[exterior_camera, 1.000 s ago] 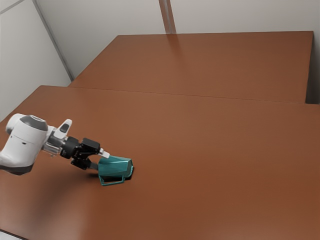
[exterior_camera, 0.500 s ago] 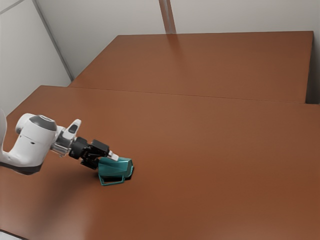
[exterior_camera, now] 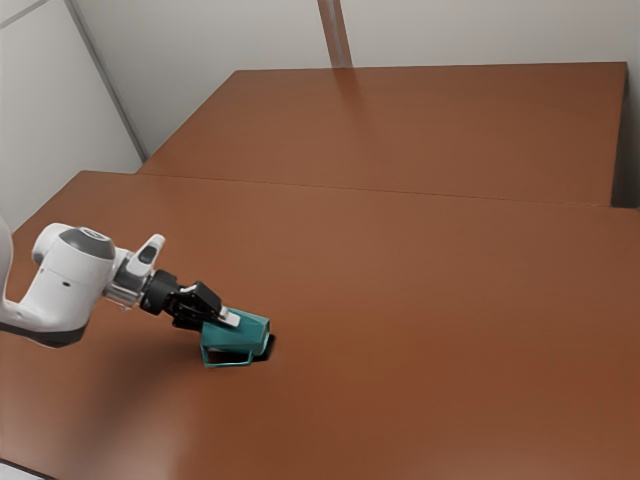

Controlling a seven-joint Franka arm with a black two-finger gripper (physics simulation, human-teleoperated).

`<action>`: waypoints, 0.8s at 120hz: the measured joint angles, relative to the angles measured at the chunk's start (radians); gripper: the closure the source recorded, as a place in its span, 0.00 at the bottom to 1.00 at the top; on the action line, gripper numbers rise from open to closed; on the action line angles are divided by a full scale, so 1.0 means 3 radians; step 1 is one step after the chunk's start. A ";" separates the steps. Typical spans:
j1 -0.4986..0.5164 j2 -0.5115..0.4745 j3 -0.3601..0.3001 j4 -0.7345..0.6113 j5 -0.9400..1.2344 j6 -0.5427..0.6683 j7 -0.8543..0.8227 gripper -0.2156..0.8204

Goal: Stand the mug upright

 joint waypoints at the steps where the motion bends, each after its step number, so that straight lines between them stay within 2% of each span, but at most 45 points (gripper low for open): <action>1: 0.0002 -0.0003 0.0000 0.0000 0.0000 0.0001 0.0000 0.81; 33: -0.0057 -0.0168 -0.0003 0.0000 0.0014 0.0064 -0.0001 0.93; 60: -0.0246 -0.0392 -0.0003 0.0001 0.0105 0.0096 -0.0033 0.96; 96: -0.0284 -0.0504 -0.0080 0.0408 0.1390 0.0085 -0.0334 0.97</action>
